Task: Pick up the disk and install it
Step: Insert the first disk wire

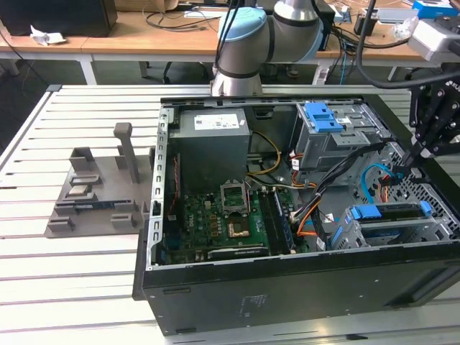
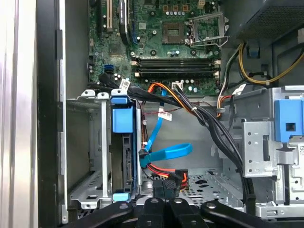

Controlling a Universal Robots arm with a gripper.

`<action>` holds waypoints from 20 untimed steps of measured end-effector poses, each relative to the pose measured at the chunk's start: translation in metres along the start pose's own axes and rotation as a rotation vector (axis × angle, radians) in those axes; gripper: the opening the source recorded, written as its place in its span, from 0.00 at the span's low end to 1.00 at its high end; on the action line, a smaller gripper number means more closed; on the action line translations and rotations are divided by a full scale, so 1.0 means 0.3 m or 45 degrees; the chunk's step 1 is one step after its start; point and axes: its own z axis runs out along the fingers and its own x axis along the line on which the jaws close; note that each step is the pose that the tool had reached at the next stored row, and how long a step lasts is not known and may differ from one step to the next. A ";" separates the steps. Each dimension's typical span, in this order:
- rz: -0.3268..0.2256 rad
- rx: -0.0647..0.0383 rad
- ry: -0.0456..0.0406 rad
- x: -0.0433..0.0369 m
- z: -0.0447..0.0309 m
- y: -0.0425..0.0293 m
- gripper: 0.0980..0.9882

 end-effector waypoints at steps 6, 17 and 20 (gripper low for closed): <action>0.000 0.000 0.002 -0.015 0.037 -0.012 0.01; 0.000 0.000 0.008 -0.050 0.041 -0.013 0.02; 0.000 0.000 0.009 -0.050 0.041 -0.013 0.22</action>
